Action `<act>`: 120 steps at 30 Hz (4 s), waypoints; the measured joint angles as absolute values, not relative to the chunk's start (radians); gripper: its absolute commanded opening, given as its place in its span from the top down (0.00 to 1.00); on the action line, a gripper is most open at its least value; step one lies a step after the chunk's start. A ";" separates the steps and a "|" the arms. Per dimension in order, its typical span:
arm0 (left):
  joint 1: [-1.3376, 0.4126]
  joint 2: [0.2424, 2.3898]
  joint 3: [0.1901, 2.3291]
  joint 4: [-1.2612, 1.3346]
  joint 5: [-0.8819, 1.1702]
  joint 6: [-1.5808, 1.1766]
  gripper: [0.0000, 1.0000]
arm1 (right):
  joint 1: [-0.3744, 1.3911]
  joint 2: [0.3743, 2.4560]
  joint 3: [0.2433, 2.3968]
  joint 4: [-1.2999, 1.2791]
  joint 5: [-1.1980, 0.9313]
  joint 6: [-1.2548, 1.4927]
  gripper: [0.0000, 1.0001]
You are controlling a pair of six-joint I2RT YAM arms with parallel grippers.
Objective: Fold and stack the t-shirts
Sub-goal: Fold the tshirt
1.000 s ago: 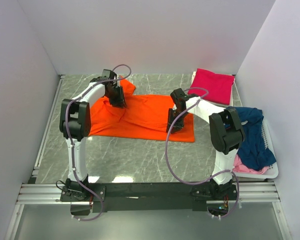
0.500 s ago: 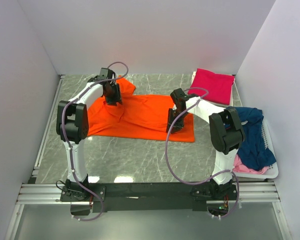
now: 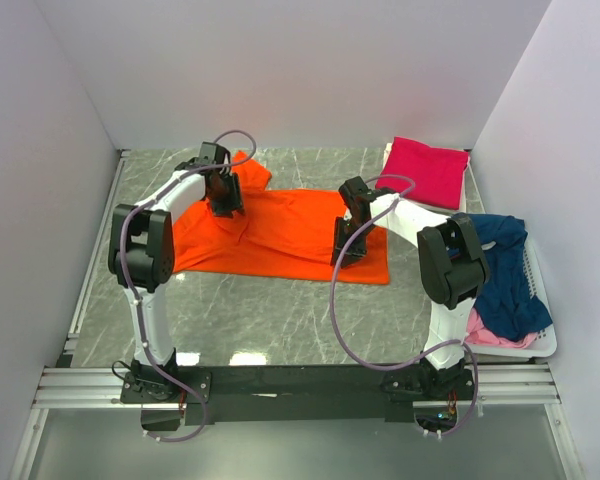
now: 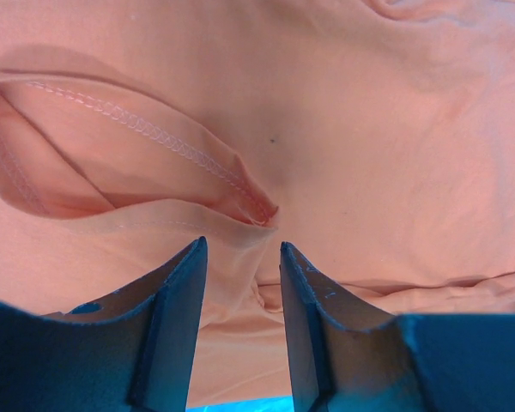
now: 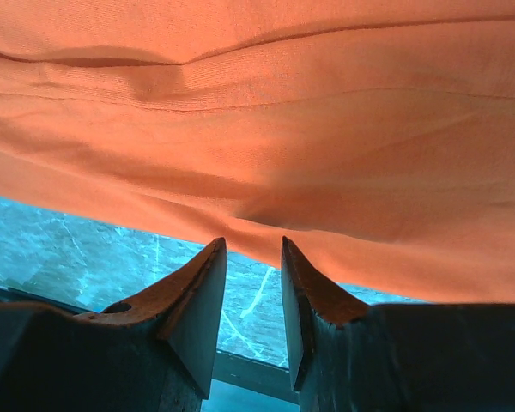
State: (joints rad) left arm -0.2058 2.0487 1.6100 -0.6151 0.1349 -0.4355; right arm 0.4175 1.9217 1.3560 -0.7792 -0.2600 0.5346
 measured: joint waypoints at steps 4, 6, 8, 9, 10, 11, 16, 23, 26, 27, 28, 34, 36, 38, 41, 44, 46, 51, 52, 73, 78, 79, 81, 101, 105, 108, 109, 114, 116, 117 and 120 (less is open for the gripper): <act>-0.213 2.082 1.628 -0.615 0.137 -0.435 0.55 | 0.419 1.922 1.356 -0.780 -0.260 0.535 0.61; -0.216 2.107 1.636 -0.614 0.137 -0.435 0.56 | 0.420 1.922 1.356 -0.780 -0.260 0.535 0.60; -0.220 2.131 1.640 -0.617 0.137 -0.435 0.57 | 0.420 1.922 1.356 -0.780 -0.260 0.535 0.60; -0.220 2.142 1.645 -0.619 0.137 -0.435 0.58 | 0.420 1.922 1.356 -0.779 -0.260 0.535 0.61; -0.221 2.153 1.648 -0.618 0.137 -0.435 0.60 | 0.421 1.922 1.356 -0.780 -0.260 0.535 0.60; -0.221 2.158 1.655 -0.619 0.137 -0.437 0.62 | 0.421 1.922 1.356 -0.780 -0.260 0.535 0.61; -0.226 2.159 1.660 -0.615 0.130 -0.435 0.71 | 0.421 1.922 1.356 -0.780 -0.260 0.535 0.60; -0.246 2.159 1.660 -0.614 0.109 -0.430 0.82 | 0.422 1.922 1.356 -0.780 -0.260 0.535 0.61; -0.255 2.159 1.661 -0.614 0.101 -0.427 0.85 | 0.422 1.922 1.356 -0.780 -0.260 0.535 0.60; -0.259 2.159 1.661 -0.614 0.099 -0.427 0.85 | 0.422 1.922 1.356 -0.780 -0.260 0.535 0.61; -0.262 2.159 1.661 -0.613 0.099 -0.426 0.85 | 0.423 1.922 1.356 -0.780 -0.260 0.535 0.61; -0.276 2.159 1.661 -0.606 0.096 -0.421 0.86 | 0.423 1.922 1.356 -0.780 -0.260 0.535 0.61; -0.278 2.159 1.661 -0.602 0.097 -0.421 0.86 | 0.423 1.922 1.356 -0.780 -0.260 0.535 0.61; -0.278 2.159 1.661 -0.597 0.097 -0.421 0.86 | 0.423 1.922 1.356 -0.780 -0.260 0.535 0.61; -0.278 2.159 1.660 -0.582 0.104 -0.421 0.85 | 0.423 1.922 1.356 -0.779 -0.259 0.535 0.60; -0.279 2.159 1.660 -0.575 0.116 -0.419 0.82 | 0.423 1.922 1.356 -0.779 -0.258 0.535 0.61; -0.279 2.159 1.660 -0.569 0.123 -0.420 0.79 | 0.423 1.922 1.356 -0.779 -0.256 0.535 0.60; -0.279 2.159 1.670 -0.567 0.143 -0.418 0.57 | 0.423 1.922 1.356 -0.780 -0.242 0.535 0.60; -0.279 2.159 1.678 -0.567 0.144 -0.419 0.52 | 0.423 1.922 1.356 -0.779 -0.233 0.536 0.60; 0.111 1.803 1.275 -0.599 0.113 -0.464 0.40 | 0.357 1.895 1.308 -0.724 -0.085 0.546 0.55; 0.205 1.802 1.226 -0.619 0.088 -0.457 0.42 | 0.330 1.895 1.261 -0.697 -0.086 0.558 0.55; 0.214 1.798 1.226 -0.616 0.081 -0.456 0.43 | 0.324 1.891 1.255 -0.691 -0.091 0.561 0.55; 0.216 1.794 1.226 -0.616 0.076 -0.453 0.43 | 0.317 1.883 1.246 -0.682 -0.091 0.561 0.55; 0.206 1.735 1.182 -0.581 0.113 -0.430 0.47 | 0.283 1.880 1.229 -0.663 -0.122 0.587 0.55; 0.206 1.714 1.168 -0.561 0.131 -0.428 0.47 | 0.282 1.880 1.229 -0.662 -0.123 0.587 0.55; 0.206 1.713 1.161 -0.556 0.141 -0.426 0.48 | 0.282 1.880 1.228 -0.662 -0.124 0.587 0.55; 0.205 1.713 1.158 -0.557 0.145 -0.423 0.48 | 0.282 1.880 1.228 -0.662 -0.124 0.587 0.55; 0.189 1.722 1.156 -0.556 0.144 -0.419 0.49 | 0.281 1.880 1.228 -0.662 -0.125 0.588 0.55; 0.178 1.736 1.156 -0.554 0.142 -0.414 0.52 | 0.281 1.880 1.228 -0.661 -0.125 0.588 0.55; 0.174 1.745 1.156 -0.554 0.141 -0.413 0.56 | 0.281 1.880 1.228 -0.662 -0.125 0.588 0.55; 0.164 1.773 1.161 -0.557 0.126 -0.410 0.68 | 0.281 1.879 1.226 -0.659 -0.125 0.591 0.55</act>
